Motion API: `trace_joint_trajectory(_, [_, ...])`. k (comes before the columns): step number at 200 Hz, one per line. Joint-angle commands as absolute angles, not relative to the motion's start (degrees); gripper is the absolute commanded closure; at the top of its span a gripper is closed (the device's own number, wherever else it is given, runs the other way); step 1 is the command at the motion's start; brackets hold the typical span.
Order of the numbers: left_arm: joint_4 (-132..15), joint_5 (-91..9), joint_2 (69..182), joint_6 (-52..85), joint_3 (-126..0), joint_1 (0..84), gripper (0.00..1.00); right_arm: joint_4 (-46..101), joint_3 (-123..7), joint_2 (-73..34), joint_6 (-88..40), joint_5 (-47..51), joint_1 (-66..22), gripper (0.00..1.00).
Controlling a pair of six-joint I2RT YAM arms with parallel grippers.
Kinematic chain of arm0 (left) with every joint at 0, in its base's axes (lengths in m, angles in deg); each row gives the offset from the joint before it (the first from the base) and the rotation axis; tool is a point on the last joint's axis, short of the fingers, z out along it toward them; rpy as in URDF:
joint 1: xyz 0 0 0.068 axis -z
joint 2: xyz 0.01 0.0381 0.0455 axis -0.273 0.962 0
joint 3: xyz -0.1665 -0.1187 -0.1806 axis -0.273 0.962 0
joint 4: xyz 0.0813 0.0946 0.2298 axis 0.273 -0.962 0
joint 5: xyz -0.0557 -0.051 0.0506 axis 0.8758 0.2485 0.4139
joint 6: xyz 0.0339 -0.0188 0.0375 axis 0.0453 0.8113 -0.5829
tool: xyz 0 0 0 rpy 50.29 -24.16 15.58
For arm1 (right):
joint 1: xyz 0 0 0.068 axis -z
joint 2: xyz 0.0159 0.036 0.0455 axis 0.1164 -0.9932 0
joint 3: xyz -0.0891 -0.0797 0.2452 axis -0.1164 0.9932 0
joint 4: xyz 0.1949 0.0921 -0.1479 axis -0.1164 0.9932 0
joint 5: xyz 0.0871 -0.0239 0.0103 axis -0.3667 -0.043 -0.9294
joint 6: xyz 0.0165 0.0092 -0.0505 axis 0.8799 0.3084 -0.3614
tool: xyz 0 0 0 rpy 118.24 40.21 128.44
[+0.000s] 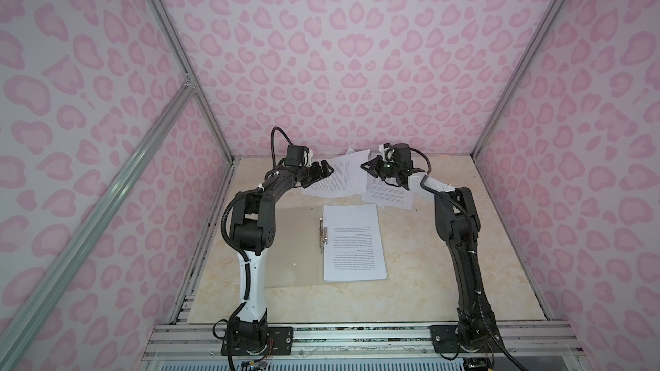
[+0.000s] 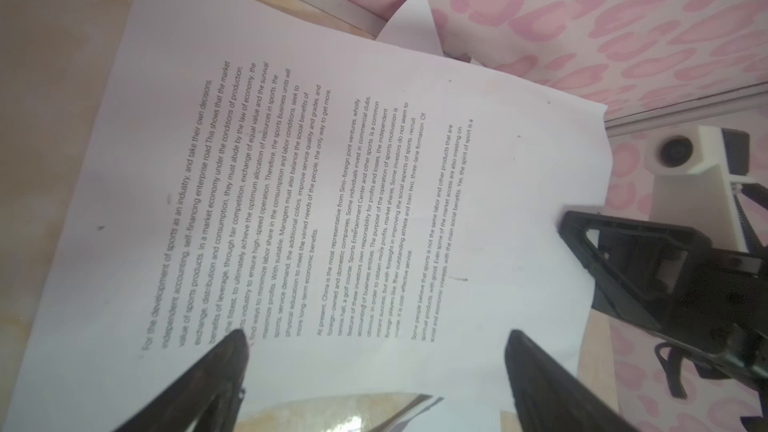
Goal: Put the files into the folder
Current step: 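Pin a text sheet with the left gripper while right gripper grasps its edge, then lift the text sheet with the right gripper toward the folder while left arm withdraws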
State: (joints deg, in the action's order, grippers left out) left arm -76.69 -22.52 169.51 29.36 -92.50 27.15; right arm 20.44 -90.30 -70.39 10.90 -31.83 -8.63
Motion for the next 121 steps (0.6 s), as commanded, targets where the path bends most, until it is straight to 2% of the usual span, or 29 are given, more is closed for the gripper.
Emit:
trace_joint_trajectory(1, [-79.41, -21.42, 156.85, 27.87, -91.82, 27.11, 0.03, 19.49, -89.94, -69.53, 11.22, -31.66, -8.52, 1.0])
trace_joint_trajectory(59, [-81.24, -24.79, 131.71, 27.88, -74.95, 27.47, 0.03, 19.83, -87.28, -63.24, 11.94, -30.81, -8.58, 1.0])
trace_joint_trajectory(121, [-87.95, -28.64, 100.97, 25.27, -50.0, 27.48, 0.01, 21.09, -75.13, -47.24, 14.86, -21.24, -8.55, 1.0])
